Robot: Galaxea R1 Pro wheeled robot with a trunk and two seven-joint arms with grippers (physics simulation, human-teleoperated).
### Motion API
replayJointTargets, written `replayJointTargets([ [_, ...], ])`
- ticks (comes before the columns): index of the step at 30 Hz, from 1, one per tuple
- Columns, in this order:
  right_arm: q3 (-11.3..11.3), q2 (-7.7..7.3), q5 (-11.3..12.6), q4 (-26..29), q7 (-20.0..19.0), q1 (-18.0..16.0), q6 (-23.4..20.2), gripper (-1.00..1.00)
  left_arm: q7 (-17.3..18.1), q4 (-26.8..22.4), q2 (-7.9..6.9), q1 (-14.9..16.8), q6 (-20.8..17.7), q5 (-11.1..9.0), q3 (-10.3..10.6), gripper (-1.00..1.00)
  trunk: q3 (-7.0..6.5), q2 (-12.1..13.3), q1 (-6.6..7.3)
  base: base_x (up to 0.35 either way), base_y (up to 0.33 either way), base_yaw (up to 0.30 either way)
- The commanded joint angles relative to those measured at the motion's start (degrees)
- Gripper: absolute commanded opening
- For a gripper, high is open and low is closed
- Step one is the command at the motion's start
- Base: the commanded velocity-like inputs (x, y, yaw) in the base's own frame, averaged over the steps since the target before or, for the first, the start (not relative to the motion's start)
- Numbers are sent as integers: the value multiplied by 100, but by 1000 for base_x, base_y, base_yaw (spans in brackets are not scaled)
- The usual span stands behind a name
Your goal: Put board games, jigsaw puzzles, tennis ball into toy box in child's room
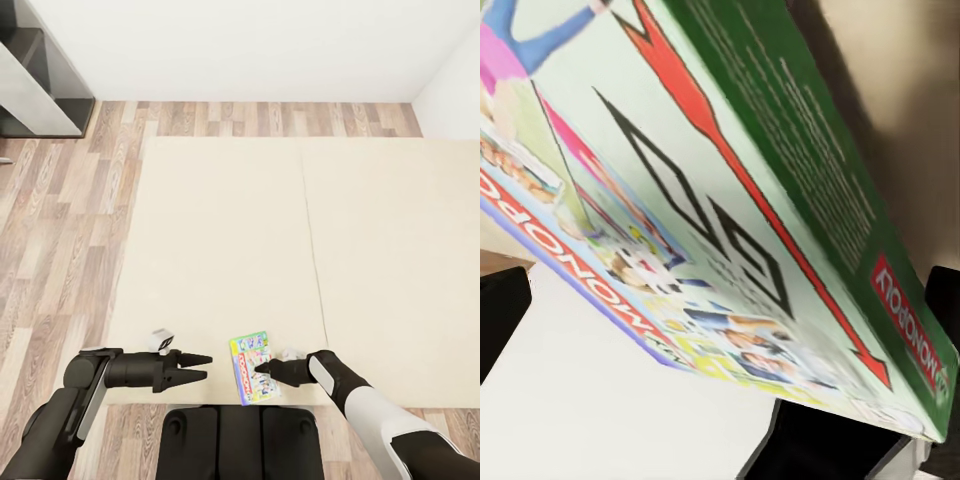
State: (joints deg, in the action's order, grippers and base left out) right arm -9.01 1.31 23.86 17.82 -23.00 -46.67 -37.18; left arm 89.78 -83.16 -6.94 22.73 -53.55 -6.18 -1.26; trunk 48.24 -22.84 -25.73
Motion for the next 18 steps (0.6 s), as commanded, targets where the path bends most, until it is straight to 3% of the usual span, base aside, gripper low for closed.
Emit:
replayJointTargets([
  [1,30,1,145,14,-53,-6,77,100,22,1,-1,3,-60,3,3,100,6,-8,-5,0,0,43],
  [18,30,7,145,18,-64,-3,79,100,22,1,-1,3,-58,12,3,100,6,-8,-5,0,56,4],
])
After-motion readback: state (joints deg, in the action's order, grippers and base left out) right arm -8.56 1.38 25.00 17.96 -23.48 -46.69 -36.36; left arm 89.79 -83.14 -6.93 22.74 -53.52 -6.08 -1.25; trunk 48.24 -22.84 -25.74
